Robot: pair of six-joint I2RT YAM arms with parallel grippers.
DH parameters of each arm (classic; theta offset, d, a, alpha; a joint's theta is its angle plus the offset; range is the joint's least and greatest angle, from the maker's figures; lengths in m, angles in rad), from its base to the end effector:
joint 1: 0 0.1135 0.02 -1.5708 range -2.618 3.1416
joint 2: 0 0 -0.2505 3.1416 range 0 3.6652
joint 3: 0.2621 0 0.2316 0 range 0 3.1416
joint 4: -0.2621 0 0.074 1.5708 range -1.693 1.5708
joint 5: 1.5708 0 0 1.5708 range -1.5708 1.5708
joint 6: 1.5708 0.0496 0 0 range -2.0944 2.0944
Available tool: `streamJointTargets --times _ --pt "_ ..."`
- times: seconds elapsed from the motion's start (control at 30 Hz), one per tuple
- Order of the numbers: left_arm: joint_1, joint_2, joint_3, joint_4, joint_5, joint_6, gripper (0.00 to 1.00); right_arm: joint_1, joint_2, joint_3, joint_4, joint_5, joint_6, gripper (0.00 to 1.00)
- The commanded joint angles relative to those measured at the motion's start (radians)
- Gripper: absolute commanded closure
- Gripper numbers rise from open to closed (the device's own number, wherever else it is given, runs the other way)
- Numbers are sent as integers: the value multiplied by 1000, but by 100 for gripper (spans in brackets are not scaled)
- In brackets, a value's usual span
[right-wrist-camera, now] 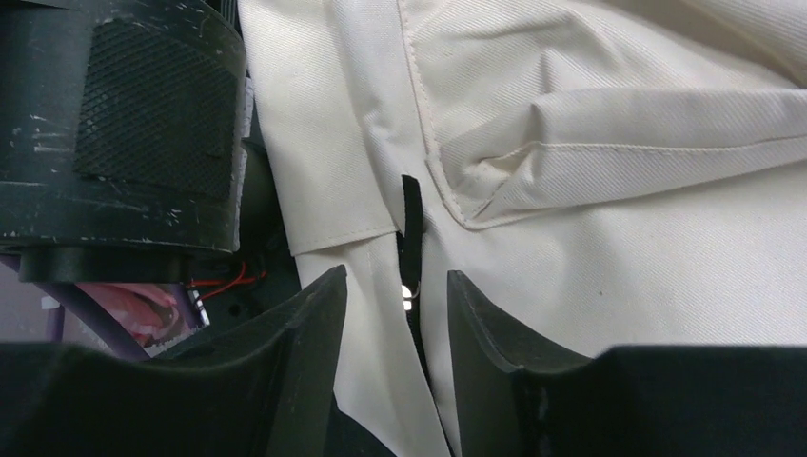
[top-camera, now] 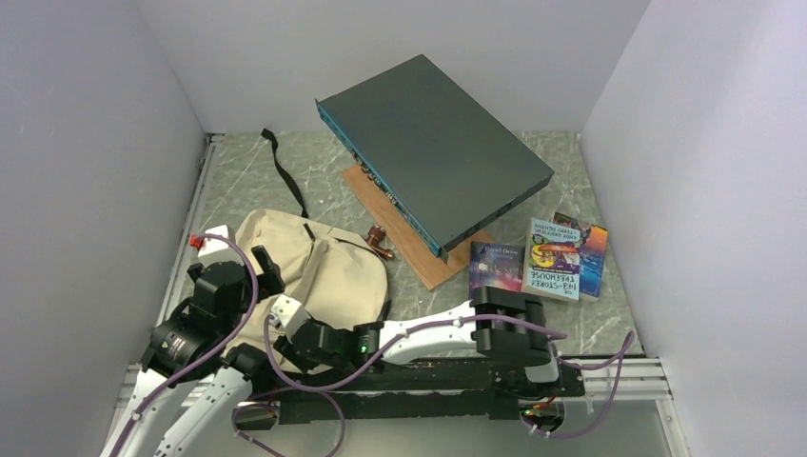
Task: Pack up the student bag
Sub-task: Unzip the student bag at the center of the board.
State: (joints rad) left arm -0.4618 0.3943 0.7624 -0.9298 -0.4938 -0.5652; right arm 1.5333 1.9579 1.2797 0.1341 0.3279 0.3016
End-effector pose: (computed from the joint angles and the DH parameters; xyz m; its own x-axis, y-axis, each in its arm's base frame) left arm 0.0780 -0.0126 0.2835 -0.4205 -0.3175 -0.8499 -0.2273 0.9438 -0.2401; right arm 0.0321 0.4290 0.1892 -0.2965 -0.4016 -0.8665 -0.8877 0.4505 0.0950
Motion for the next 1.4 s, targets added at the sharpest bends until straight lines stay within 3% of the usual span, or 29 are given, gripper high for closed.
streamJointTargets --times 0.0,0.47,0.67,0.83,0.93,1.1,1.27,1.37 --pt "-1 -1 -11 52 20 6 1 8 26 73 10 24 -39 57" --pt "-1 -21 -15 63 31 13 2 8 141 147 21 121 -80 56" --pt "-1 -20 -16 63 34 13 3 11 178 138 50 162 -98 78" --pt "-1 -17 -17 65 35 13 3 13 174 122 75 164 -90 83" --pt "-1 -14 -18 64 35 12 3 13 150 108 86 159 -84 100" --pt "-1 -4 -18 62 51 7 2 12 15 22 111 164 -30 100" --pt "-1 11 19 -59 180 -168 0 0 -120 -94 146 131 40 100" --pt "-1 3 24 -154 257 -333 0 -5 -170 -177 256 88 65 100"
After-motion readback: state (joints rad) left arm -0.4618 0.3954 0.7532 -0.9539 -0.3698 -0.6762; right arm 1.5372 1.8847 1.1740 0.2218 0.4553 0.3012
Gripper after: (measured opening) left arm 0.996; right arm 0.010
